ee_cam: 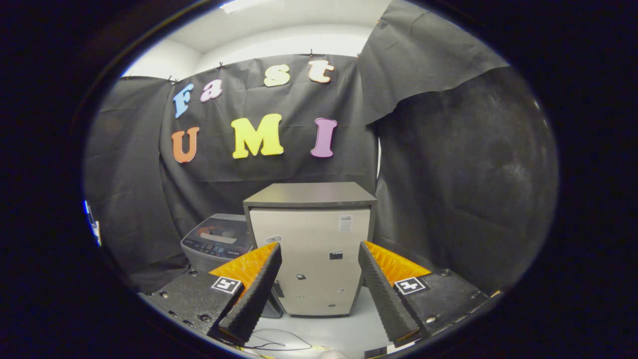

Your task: Put the clothes into the washing machine and then close the washing machine lid.

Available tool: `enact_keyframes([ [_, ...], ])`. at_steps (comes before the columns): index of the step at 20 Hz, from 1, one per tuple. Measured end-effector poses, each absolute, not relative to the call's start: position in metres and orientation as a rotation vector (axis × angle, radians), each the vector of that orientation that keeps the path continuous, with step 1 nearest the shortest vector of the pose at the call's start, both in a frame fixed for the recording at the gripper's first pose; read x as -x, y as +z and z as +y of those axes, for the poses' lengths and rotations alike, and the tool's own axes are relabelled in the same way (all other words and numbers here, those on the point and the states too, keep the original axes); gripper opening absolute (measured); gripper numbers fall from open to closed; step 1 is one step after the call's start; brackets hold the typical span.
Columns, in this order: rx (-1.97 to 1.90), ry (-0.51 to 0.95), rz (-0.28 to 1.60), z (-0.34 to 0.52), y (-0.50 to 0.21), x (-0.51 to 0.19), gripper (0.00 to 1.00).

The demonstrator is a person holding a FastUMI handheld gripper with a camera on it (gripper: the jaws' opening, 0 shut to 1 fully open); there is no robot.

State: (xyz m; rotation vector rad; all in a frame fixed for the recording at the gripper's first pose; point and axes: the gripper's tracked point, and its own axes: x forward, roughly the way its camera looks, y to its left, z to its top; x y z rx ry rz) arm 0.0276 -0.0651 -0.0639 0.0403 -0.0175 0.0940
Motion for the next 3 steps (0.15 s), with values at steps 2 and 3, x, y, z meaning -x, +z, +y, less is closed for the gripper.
enact_keyframes([
  [2, -0.034, 0.091, -0.021, -0.0664, -0.0629, -0.0276, 0.97],
  [3, -0.036, 0.092, -0.021, -0.0667, -0.0629, -0.0276, 0.97],
])
